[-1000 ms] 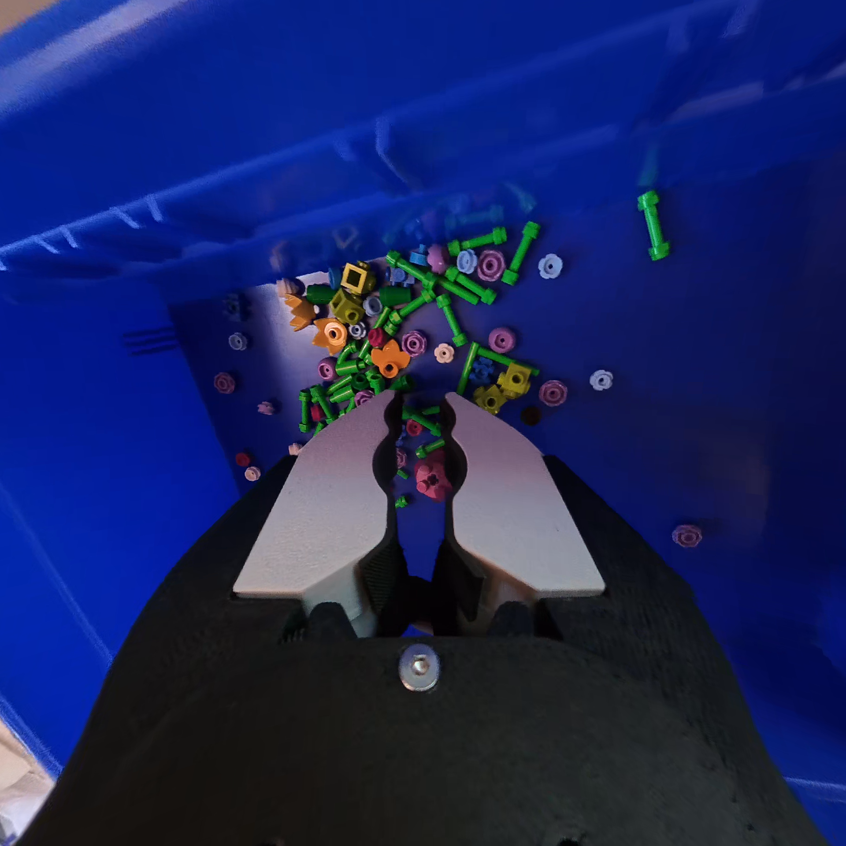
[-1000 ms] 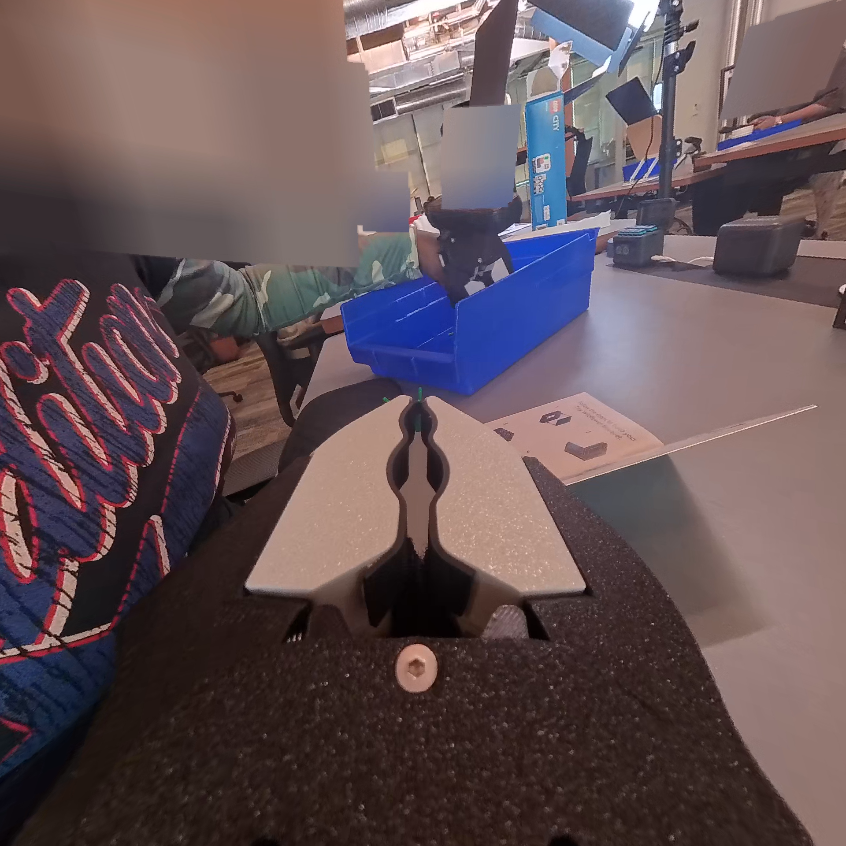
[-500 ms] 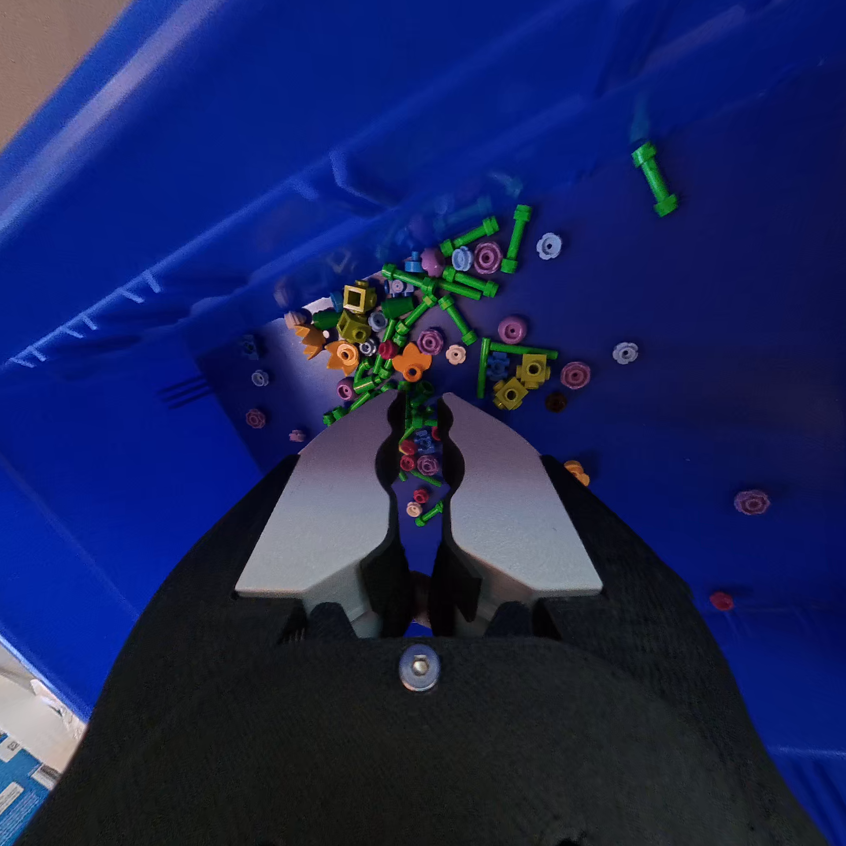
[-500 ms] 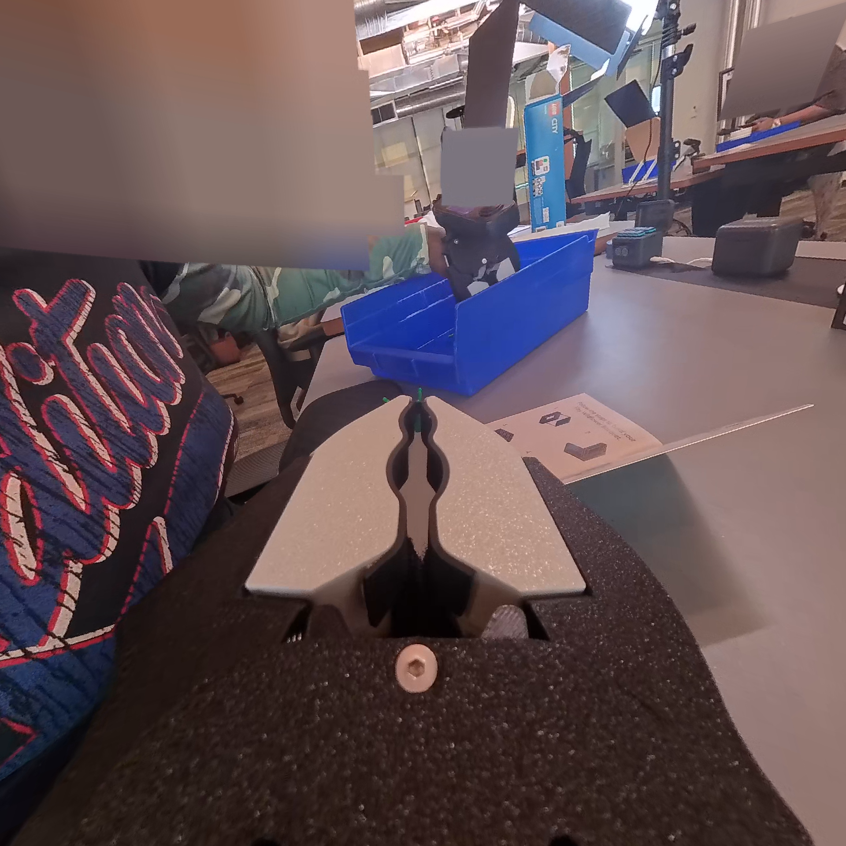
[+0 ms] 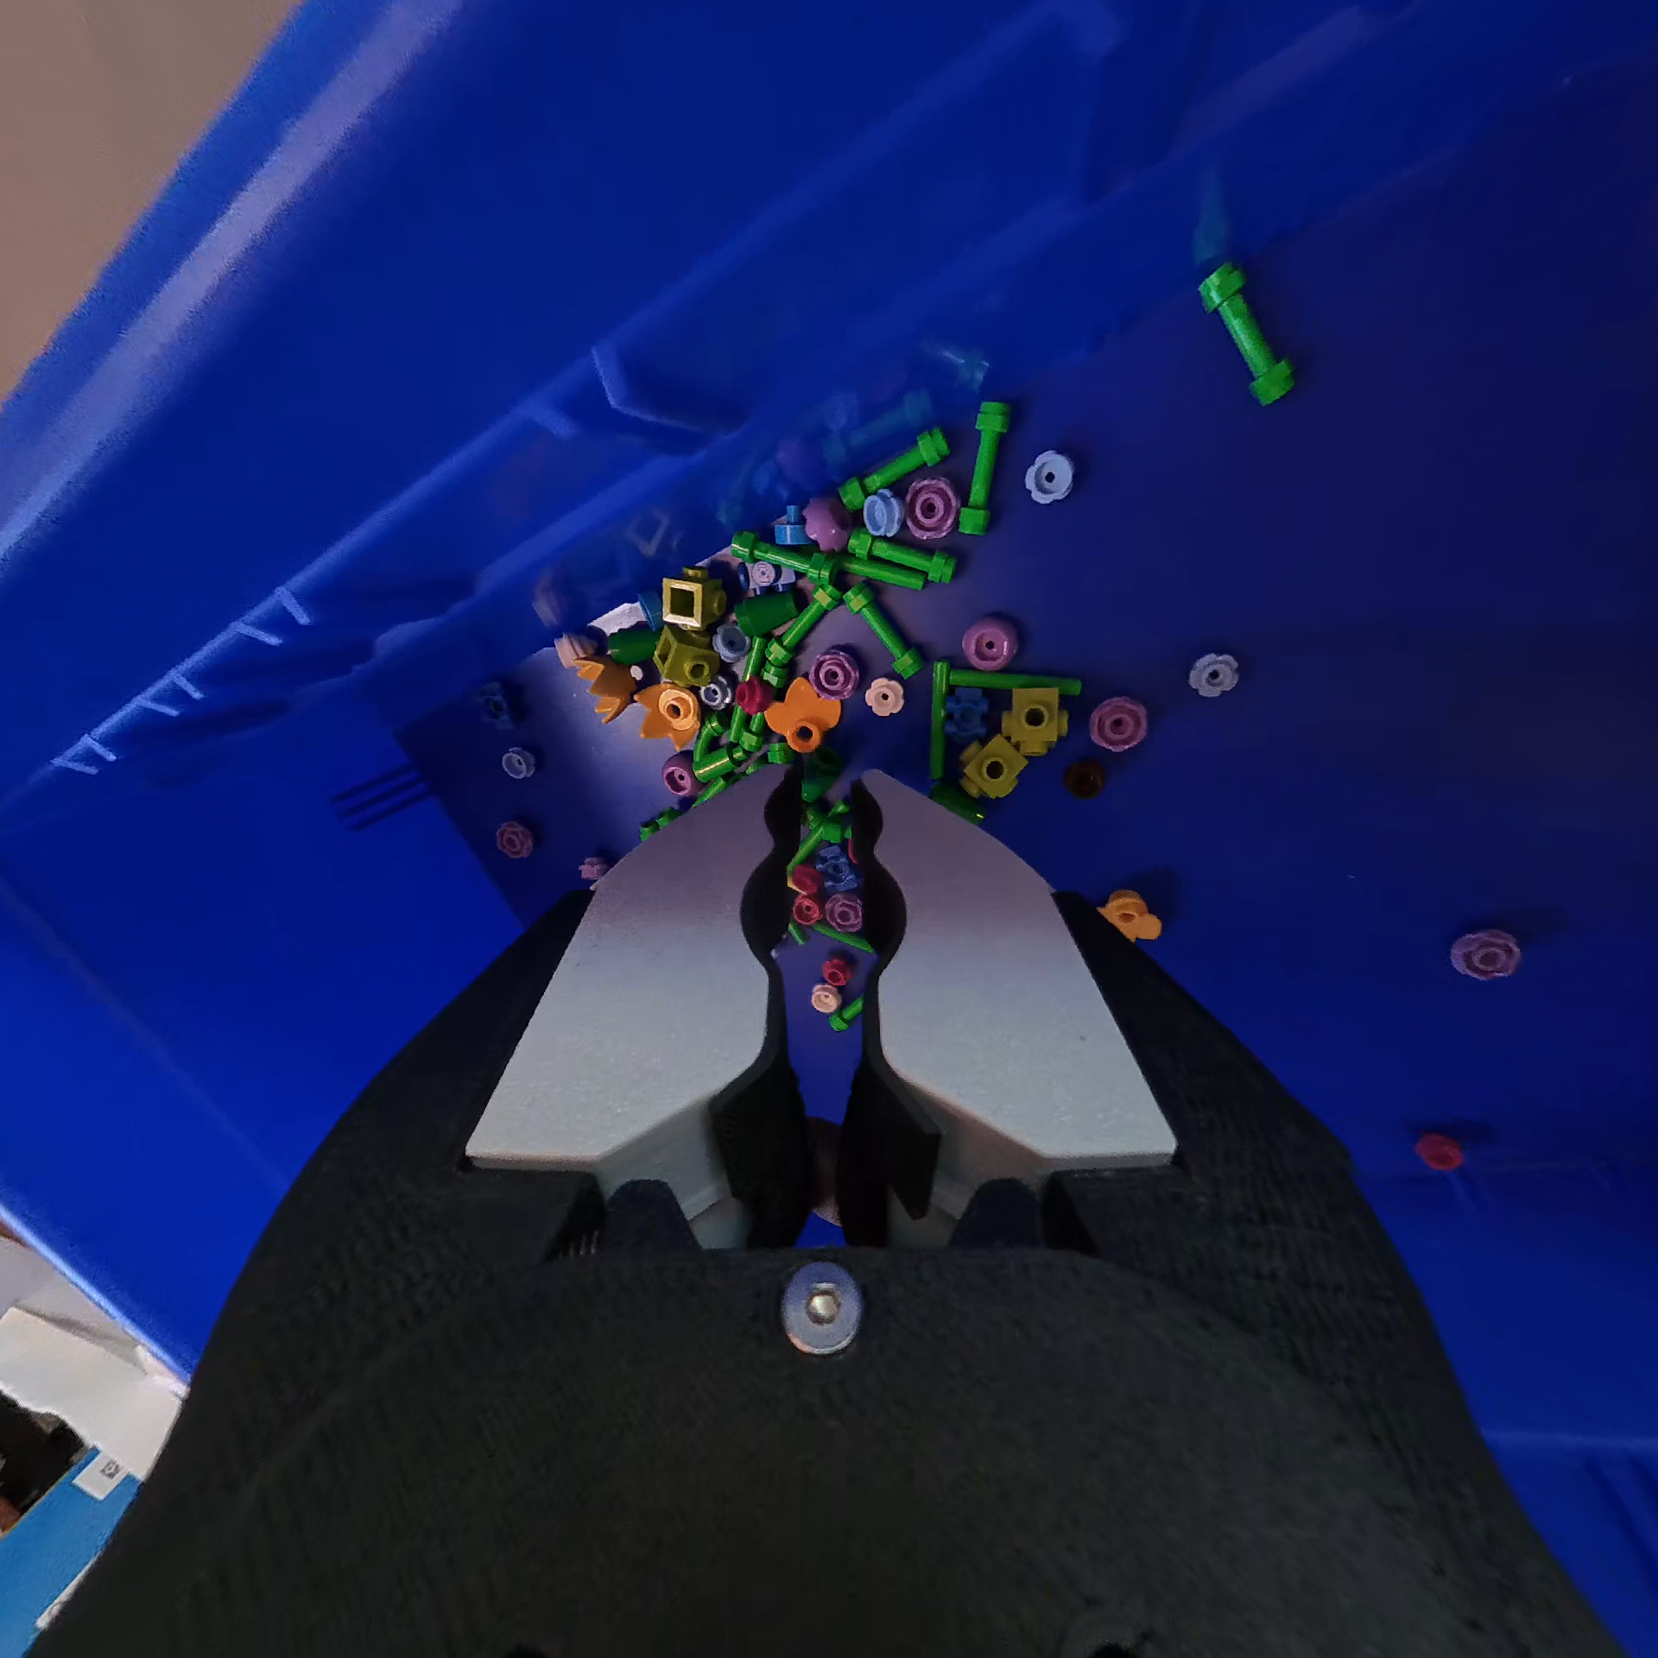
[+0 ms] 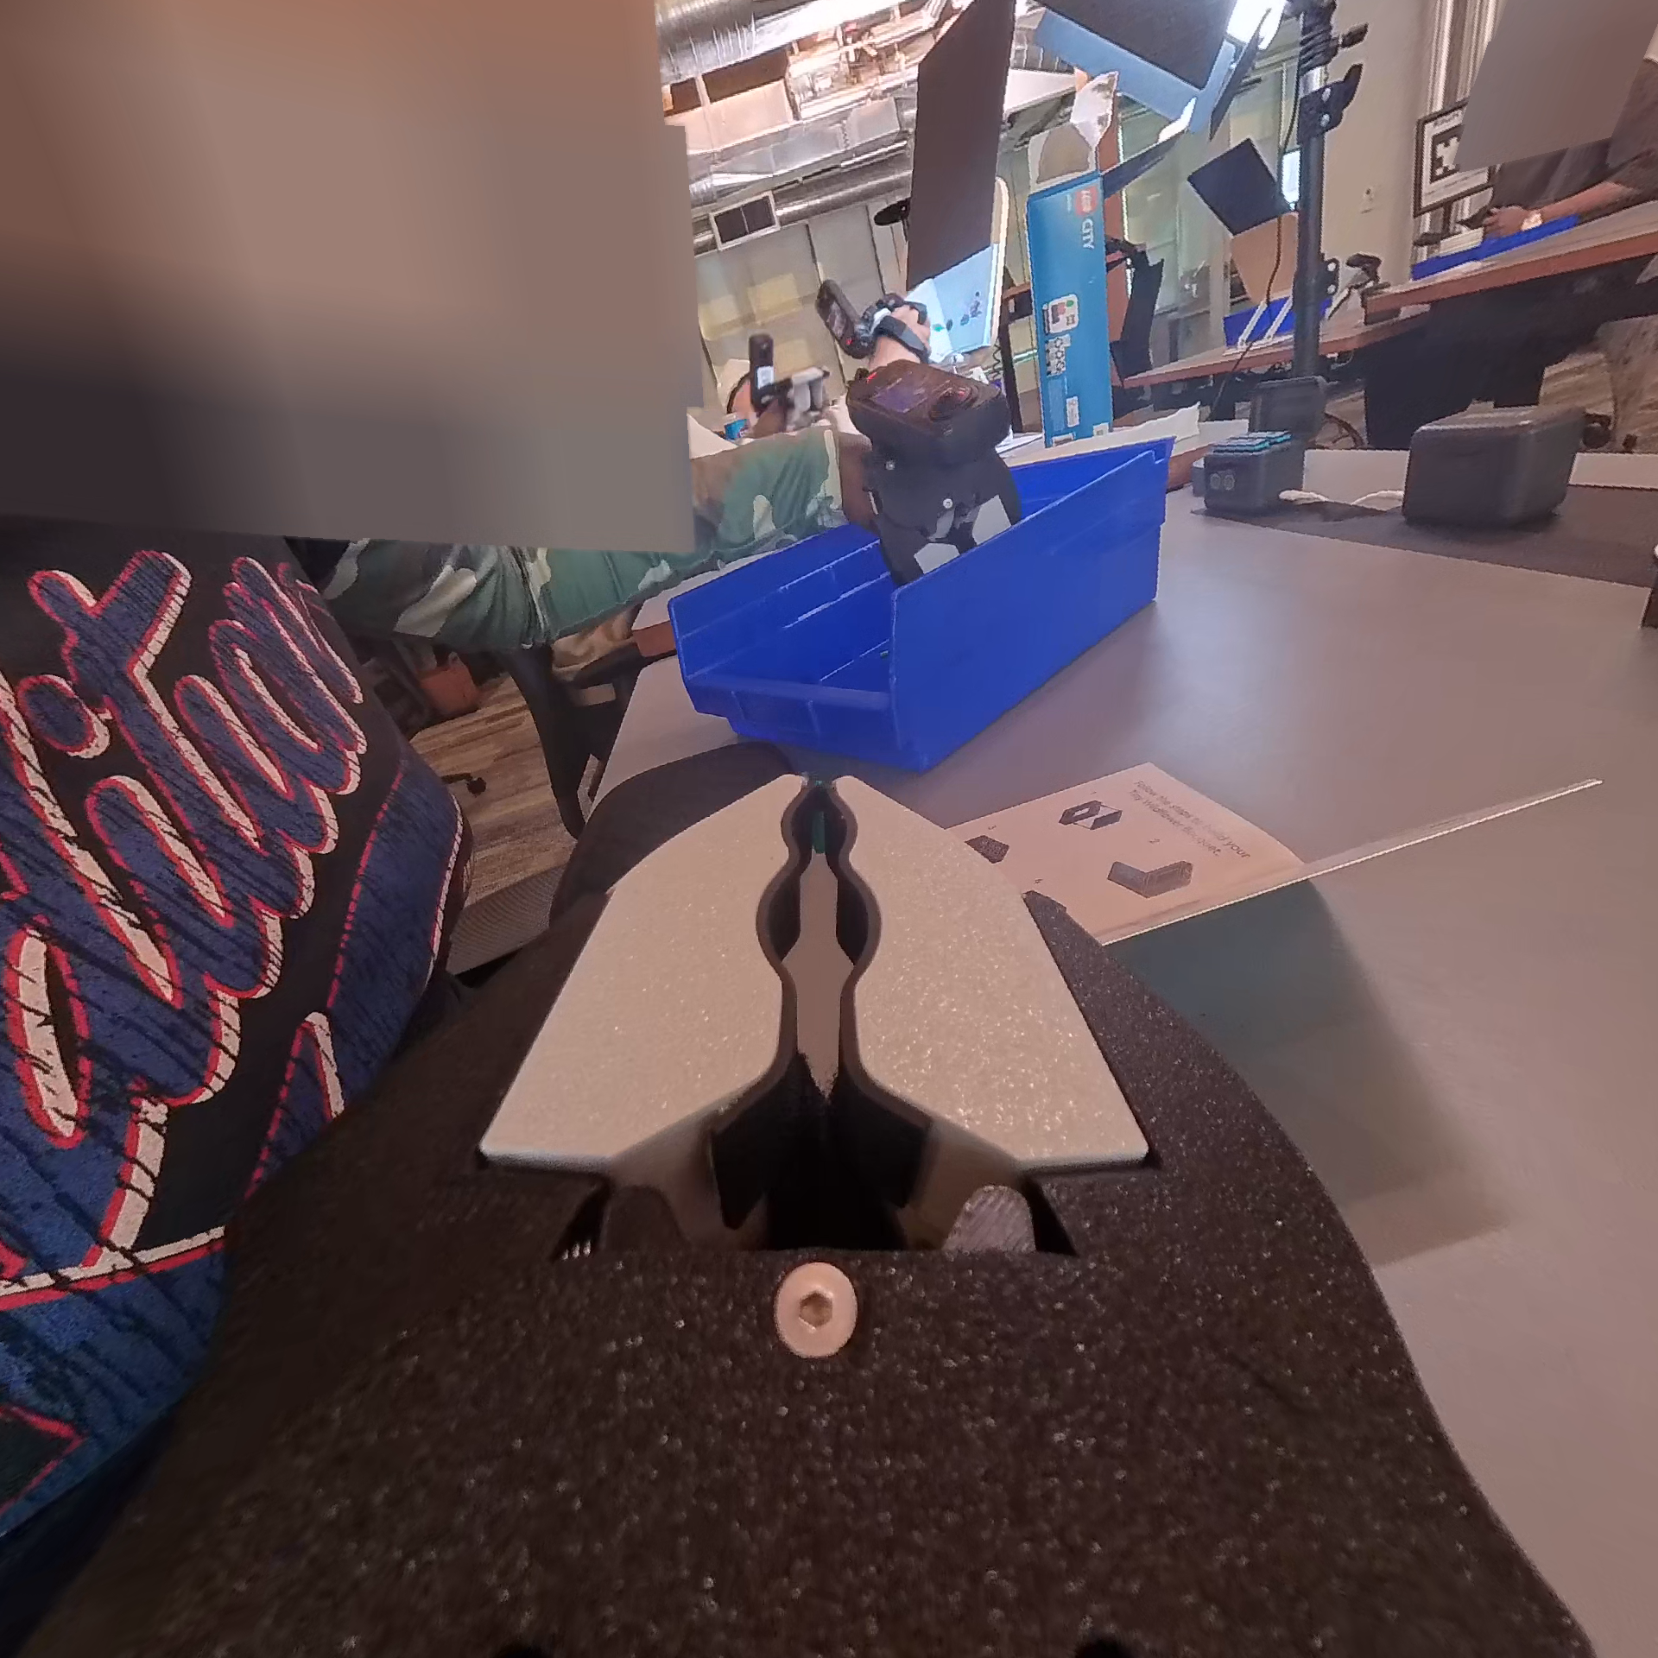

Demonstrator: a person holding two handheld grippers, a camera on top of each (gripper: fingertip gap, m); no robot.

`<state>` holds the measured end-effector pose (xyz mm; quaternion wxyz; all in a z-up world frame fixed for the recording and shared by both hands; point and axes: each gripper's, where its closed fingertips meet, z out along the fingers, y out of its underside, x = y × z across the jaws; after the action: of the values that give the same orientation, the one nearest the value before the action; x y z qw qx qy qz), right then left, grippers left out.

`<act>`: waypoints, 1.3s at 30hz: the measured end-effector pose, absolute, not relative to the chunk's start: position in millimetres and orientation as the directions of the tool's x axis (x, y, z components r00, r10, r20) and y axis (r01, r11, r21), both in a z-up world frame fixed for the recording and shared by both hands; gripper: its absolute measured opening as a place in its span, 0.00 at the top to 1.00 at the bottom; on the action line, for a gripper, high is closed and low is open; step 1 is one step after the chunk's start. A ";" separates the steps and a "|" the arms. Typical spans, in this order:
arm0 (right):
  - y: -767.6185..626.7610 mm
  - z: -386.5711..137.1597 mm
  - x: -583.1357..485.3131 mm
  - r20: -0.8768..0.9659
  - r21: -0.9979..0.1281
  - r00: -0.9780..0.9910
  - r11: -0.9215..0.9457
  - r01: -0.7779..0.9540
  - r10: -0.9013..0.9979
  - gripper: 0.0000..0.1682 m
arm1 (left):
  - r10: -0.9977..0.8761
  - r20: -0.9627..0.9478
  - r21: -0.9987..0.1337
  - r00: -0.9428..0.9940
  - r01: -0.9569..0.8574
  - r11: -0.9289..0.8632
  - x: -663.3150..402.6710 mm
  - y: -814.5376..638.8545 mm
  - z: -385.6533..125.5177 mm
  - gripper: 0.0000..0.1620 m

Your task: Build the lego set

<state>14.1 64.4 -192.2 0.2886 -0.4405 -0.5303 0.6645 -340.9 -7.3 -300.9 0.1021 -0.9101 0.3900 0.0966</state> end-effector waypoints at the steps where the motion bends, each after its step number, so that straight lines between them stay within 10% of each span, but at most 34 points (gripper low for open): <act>1: 64.6 -192.0 14.2 -0.279 -0.959 -0.445 -0.271 0.082 0.851 0.99 | -0.691 -0.255 -0.109 0.677 -0.730 -0.675 -341.3 -6.7 -301.7 0.93; 18: 62.6 -192.2 14.4 -0.270 -0.962 -0.451 -0.261 0.085 0.851 0.99 | -0.605 -0.232 -0.141 0.762 -0.642 -0.754 -341.8 -6.1 -304.7 0.96; 30: 58.3 -198.0 11.6 -0.250 -0.968 -0.436 -0.214 0.131 0.865 0.99 | -0.376 -0.346 -0.539 0.860 -0.510 -0.670 -289.1 1.0 -202.7 0.96; 39: 61.4 -260.6 11.9 -0.157 -0.848 -0.239 -0.007 0.529 0.958 0.98 | -0.516 -0.229 -0.681 0.826 -0.514 -0.521 -152.3 -11.8 -179.9 0.96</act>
<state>11.9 61.4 -260.6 0.2493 -0.5644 -0.6589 0.4302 -152.3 -11.8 -179.9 0.3903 -0.8721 0.2952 -0.0010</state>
